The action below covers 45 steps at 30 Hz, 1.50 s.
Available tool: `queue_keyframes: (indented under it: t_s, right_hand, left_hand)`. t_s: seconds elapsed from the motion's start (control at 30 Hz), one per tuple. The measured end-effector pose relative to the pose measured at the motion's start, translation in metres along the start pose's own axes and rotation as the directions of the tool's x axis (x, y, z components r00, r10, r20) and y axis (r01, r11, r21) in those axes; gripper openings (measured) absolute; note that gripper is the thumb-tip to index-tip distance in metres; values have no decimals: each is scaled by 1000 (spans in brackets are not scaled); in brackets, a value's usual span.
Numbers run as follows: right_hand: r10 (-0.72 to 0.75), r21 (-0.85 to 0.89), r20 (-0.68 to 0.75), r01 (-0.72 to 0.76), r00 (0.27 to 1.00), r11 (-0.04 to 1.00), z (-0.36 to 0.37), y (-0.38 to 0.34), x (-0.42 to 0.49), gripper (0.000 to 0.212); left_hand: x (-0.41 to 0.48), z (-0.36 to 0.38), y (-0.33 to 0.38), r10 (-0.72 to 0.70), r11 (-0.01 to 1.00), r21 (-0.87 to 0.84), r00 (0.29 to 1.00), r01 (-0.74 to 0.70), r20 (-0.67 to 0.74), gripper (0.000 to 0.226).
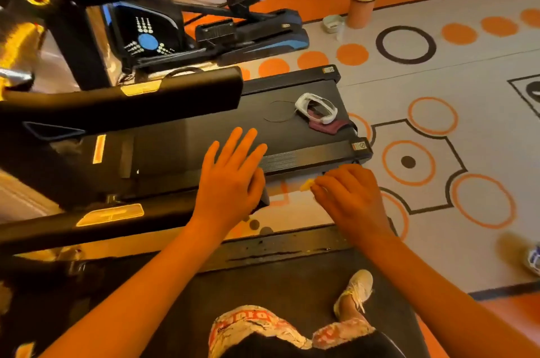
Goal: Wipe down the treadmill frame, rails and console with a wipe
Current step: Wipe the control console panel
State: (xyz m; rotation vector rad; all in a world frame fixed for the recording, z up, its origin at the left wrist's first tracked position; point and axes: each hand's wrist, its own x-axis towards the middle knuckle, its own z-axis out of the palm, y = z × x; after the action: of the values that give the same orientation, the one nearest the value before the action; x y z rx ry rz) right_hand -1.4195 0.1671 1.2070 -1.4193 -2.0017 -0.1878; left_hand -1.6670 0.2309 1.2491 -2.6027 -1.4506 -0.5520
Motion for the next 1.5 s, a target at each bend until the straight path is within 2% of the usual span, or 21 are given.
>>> queue_keyframes:
  t_s: [0.17, 0.37, 0.57, 0.7, 0.83, 0.93, 1.03, 1.13, 1.2, 1.27, 1.37, 1.43, 1.5]
  right_hand:
    - [-135, 109, 44, 129, 990, 986, 5, 74, 23, 21]
    - [-279, 143, 94, 264, 956, 954, 6, 157, 47, 33]
    - [-317, 183, 89, 297, 944, 937, 33, 221, 56, 30]
    - [-335, 193, 75, 316, 939, 929, 46, 249, 52, 36]
    - [-413, 198, 39, 398, 910, 896, 73, 282, 59, 31]
    - [-585, 230, 38, 562, 810, 794, 109, 296, 84, 27]
    - [-768, 263, 12, 739, 640, 620, 172, 297, 116, 22]
    - [-876, 266, -15, 846, 482, 461, 266, 289, 153, 23]
    - [-915, 293, -61, 884, 398, 365, 332, 276, 173, 19]
    - [-931, 363, -72, 879, 357, 309, 379, 257, 189, 16]
    - [-969, 473, -90, 866, 230, 162, 406, 234, 195, 14]
    - [-969, 479, -131, 869, 208, 122, 417, 225, 208, 14]
    - [-959, 509, -149, 850, 241, 135, 427, 221, 217, 12]
  left_hand:
    - [27, 24, 17, -191, 977, 84, 981, 194, -40, 42]
    - [52, 56, 50, -362, 925, 80, 925, 372, -114, 41]
    - [79, 110, 74, -399, 909, 59, 901, 414, -168, 40]
    - [98, 146, 78, -392, 911, 66, 906, 406, -162, 42]
    - [118, 189, 70, -457, 878, 55, 867, 476, -198, 43]
    - [131, 221, 51, -512, 840, 63, 825, 539, -239, 43]
    - [130, 255, 23, -588, 774, 65, 753, 630, -296, 45]
    - [127, 292, -22, -635, 702, 86, 676, 707, -374, 46]
    - [117, 313, -52, -655, 650, 129, 637, 749, -406, 46]
    - [112, 323, -78, -699, 581, 160, 590, 798, -403, 47]
    - [99, 326, -85, -796, 421, 152, 445, 894, -411, 48]
    - [96, 326, -87, -829, 348, 159, 383, 924, -409, 48]
    - [90, 328, -87, -855, 279, 159, 321, 947, -408, 49]
